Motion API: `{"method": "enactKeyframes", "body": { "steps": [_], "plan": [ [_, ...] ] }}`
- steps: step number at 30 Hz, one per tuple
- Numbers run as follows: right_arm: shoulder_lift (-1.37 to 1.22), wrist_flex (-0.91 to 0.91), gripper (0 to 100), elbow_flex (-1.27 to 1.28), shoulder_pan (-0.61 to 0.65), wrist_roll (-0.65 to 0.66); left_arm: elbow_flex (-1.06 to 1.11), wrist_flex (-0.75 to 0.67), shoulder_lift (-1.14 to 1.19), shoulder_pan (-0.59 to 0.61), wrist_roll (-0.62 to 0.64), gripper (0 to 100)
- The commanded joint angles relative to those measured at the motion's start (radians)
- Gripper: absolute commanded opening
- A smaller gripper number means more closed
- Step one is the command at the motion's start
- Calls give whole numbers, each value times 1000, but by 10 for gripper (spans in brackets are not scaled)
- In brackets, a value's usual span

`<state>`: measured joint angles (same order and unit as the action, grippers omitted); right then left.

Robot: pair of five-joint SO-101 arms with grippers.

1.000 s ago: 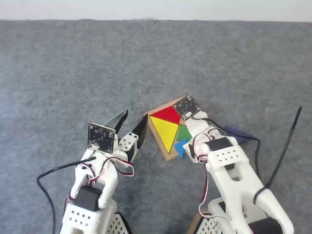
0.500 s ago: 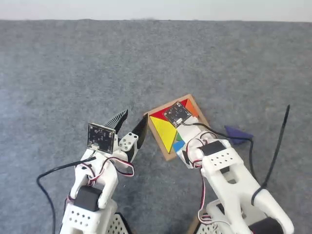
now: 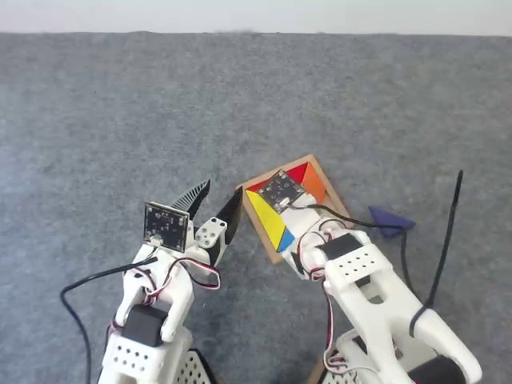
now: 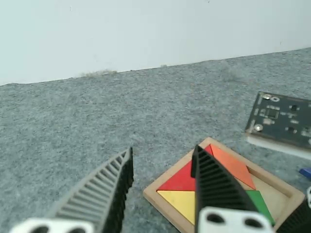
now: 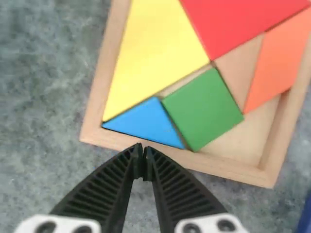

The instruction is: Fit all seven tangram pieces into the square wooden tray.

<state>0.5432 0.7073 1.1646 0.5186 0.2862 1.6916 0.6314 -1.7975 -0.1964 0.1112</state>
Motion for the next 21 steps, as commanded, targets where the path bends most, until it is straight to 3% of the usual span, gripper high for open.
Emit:
{"method": "enactKeyframes", "body": {
  "steps": [1,5,11,21],
  "plan": [
    [38,-16,7,-23,35,-11,-8,-11,-20,-2,-9,195],
    [58,8,7,-69,-18,-11,-8,-11,-20,-2,-9,195],
    [35,35,7,-186,-254,-34,-8,-12,-20,-2,-9,195],
    [-403,44,7,-368,-252,-31,-8,-11,-20,-2,-9,195]
  ]
}}
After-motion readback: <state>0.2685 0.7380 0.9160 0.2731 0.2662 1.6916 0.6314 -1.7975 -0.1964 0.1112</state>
